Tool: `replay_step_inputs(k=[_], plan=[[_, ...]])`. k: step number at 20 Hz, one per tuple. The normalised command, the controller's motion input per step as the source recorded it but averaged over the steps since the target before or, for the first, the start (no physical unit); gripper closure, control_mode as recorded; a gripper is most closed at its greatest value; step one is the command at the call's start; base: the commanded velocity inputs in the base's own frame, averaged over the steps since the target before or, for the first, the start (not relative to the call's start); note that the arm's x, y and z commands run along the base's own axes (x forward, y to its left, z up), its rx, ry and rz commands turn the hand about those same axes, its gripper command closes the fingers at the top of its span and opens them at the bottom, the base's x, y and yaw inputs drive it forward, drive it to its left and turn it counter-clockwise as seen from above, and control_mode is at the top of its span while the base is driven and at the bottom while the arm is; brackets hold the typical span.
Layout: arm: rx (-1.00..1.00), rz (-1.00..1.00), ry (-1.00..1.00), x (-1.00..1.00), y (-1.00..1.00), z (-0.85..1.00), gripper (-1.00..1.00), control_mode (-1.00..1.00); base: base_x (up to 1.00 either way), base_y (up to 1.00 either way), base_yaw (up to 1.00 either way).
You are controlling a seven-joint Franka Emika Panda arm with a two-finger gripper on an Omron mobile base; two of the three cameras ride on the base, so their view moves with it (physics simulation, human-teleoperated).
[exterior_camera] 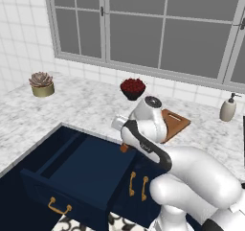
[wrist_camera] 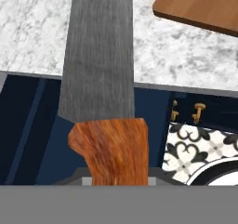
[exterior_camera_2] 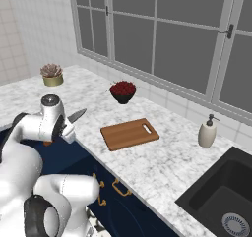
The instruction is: Pick up the knife from the drawer and place it on the cutting board. Then place the meat from the plate to the cutting board.
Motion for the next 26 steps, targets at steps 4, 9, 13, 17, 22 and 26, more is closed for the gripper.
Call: replay_step_inputs(k=[4,9,13,17,22,26], plan=[[0.14,-0.42,0.00,0.57,-1.00,0.28,1.00,-1.00,0.00,0.00,0.00],[0.10,-0.45,0.00,0.57,-0.83,0.34,1.00,-1.00,0.00,0.00,0.00],[0.06,-0.40,0.00,0.52,-0.66,0.16,1.00,-1.00,0.00,0.00,0.00],[0.19,-0.10,0.07,0.52,-0.65,-0.03,1.00,-1.00,0.00,0.00,0.00],[0.07,0.04,0.00,0.29,-0.30,0.00,1.00,-1.00,0.00,0.00,0.00],[-0.01,0.06,0.00,0.24,0.00,-0.10,1.00,-1.00,0.00,0.00,0.00]])
